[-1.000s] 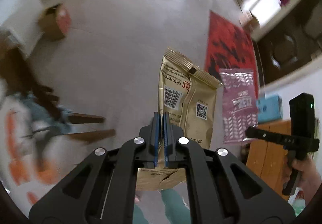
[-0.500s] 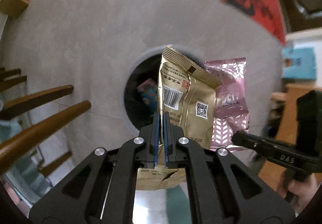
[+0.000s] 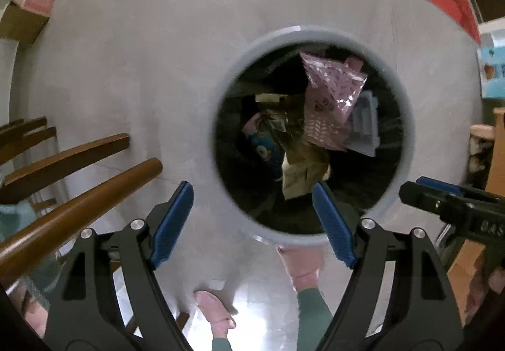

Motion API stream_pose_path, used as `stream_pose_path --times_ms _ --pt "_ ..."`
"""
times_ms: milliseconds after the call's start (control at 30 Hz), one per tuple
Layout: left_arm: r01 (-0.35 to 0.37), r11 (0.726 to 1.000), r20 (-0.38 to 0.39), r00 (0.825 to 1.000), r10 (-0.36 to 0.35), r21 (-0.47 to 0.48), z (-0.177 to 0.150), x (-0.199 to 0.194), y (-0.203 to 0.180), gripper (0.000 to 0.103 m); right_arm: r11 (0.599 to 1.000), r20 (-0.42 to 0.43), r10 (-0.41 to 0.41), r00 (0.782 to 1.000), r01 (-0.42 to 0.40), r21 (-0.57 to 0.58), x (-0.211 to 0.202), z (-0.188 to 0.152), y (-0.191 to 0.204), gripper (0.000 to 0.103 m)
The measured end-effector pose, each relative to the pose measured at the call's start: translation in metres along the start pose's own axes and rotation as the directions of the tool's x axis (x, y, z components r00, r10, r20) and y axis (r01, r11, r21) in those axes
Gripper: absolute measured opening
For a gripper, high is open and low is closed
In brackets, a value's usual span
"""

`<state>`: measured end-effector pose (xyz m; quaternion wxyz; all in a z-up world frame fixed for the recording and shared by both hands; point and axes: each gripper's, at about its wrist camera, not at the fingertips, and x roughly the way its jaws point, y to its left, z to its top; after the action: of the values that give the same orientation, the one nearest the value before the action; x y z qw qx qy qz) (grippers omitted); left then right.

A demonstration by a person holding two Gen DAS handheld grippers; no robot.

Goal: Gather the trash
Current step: 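Carry both bags to the bin and open both tools over it, then move both tools back over the table toward the pink Pretz box and silver foil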

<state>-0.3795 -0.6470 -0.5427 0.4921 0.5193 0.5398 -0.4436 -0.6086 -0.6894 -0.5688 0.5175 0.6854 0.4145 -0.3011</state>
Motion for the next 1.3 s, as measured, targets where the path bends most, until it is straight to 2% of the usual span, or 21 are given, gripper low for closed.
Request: stream_pose_path --times_ms 233,400,500,533,567,600,633,700,733,767,833,900,933,967,1033,1100,1133,1167,1200,1267,1300 --pt "0.117 0.989 0.086 0.990 -0.109 -0.089 -0.045 -0.118 0.036 0.076 0.997 0.055 0.075 0.996 -0.076 0.006 -0.077 -0.025 0.029 0.058" --pt "0.221 0.960 0.182 0.965 -0.189 -0.173 -0.098 -0.237 0.069 0.076 0.980 0.074 0.175 0.982 -0.167 -0.110 -0.158 -0.057 0.104 0.058" --pt "0.275 0.937 0.301 0.931 -0.205 -0.214 -0.136 -0.322 0.097 0.077 0.946 0.044 0.260 0.965 -0.246 -0.210 -0.205 -0.076 0.163 0.059" --pt "0.288 0.930 0.355 0.914 -0.196 -0.227 -0.152 -0.349 0.110 0.082 0.930 0.027 0.284 0.958 -0.268 -0.252 -0.219 -0.082 0.186 0.060" --pt "0.286 0.922 0.413 0.896 -0.161 -0.261 -0.172 -0.381 0.129 0.088 0.910 0.007 0.305 0.952 -0.290 -0.295 -0.229 -0.089 0.209 0.061" --pt "0.287 0.909 0.454 0.882 -0.129 -0.301 -0.190 -0.406 0.148 0.090 0.884 -0.022 0.324 0.946 -0.311 -0.349 -0.240 -0.097 0.237 0.063" --pt "0.296 0.883 0.495 0.865 -0.087 -0.363 -0.215 -0.432 0.174 0.090 0.854 -0.057 0.333 0.941 -0.327 -0.404 -0.248 -0.106 0.267 0.064" --pt "0.311 0.830 0.537 0.844 -0.016 -0.464 -0.252 -0.460 0.213 0.090 0.796 -0.126 0.343 0.931 -0.359 -0.487 -0.255 -0.123 0.317 0.066" --pt "0.307 0.787 0.545 0.838 0.043 -0.535 -0.279 -0.474 0.237 0.090 0.758 -0.173 0.342 0.924 -0.380 -0.530 -0.256 -0.134 0.349 0.066" --pt "0.305 0.760 0.549 0.832 0.082 -0.574 -0.296 -0.482 0.251 0.090 0.730 -0.207 0.342 0.917 -0.398 -0.556 -0.256 -0.141 0.370 0.067" --pt "0.299 0.692 0.550 0.818 0.169 -0.657 -0.339 -0.494 0.283 0.091 0.646 -0.281 0.321 0.904 -0.426 -0.633 -0.250 -0.167 0.428 0.068" --pt "0.307 0.598 0.530 0.814 0.238 -0.741 -0.388 -0.493 0.314 0.093 0.570 -0.350 0.288 0.891 -0.453 -0.686 -0.237 -0.195 0.482 0.075" --pt "0.313 0.552 0.517 0.815 0.262 -0.773 -0.411 -0.492 0.328 0.093 0.542 -0.374 0.275 0.886 -0.464 -0.701 -0.231 -0.206 0.501 0.075" --pt "0.323 0.491 0.501 0.815 0.290 -0.809 -0.440 -0.490 0.346 0.093 0.504 -0.412 0.254 0.875 -0.484 -0.716 -0.220 -0.225 0.529 0.076" --pt "0.338 0.404 0.479 0.814 0.328 -0.850 -0.481 -0.480 0.367 0.094 0.456 -0.460 0.208 0.863 -0.501 -0.735 -0.202 -0.254 0.563 0.077" --pt "0.359 0.295 0.452 0.814 0.365 -0.885 -0.525 -0.469 0.392 0.096 0.435 -0.505 0.157 0.849 -0.518 -0.737 -0.175 -0.284 0.598 0.077" --pt "0.384 0.243 0.452 0.812 0.371 -0.891 -0.543 -0.461 0.404 0.096 0.442 -0.532 0.144 0.834 -0.535 -0.720 -0.161 -0.295 0.611 0.077" --pt "0.422 0.179 0.458 0.808 0.369 -0.889 -0.564 -0.450 0.418 0.096 0.459 -0.561 0.131 0.818 -0.551 -0.697 -0.144 -0.306 0.623 0.077" --pt "0.440 0.130 0.455 0.812 0.365 -0.889 -0.578 -0.441 0.427 0.096 0.478 -0.574 0.113 0.811 -0.550 -0.685 -0.127 -0.317 0.636 0.077" --pt "0.486 0.052 0.473 0.810 0.347 -0.872 -0.598 -0.419 0.450 0.096 0.491 -0.582 0.083 0.809 -0.541 -0.683 -0.101 -0.333 0.655 0.077" --pt "0.496 0.021 0.473 0.813 0.339 -0.868 -0.603 -0.410 0.457 0.096 0.511 -0.574 0.064 0.816 -0.521 -0.684 -0.085 -0.340 0.664 0.077"
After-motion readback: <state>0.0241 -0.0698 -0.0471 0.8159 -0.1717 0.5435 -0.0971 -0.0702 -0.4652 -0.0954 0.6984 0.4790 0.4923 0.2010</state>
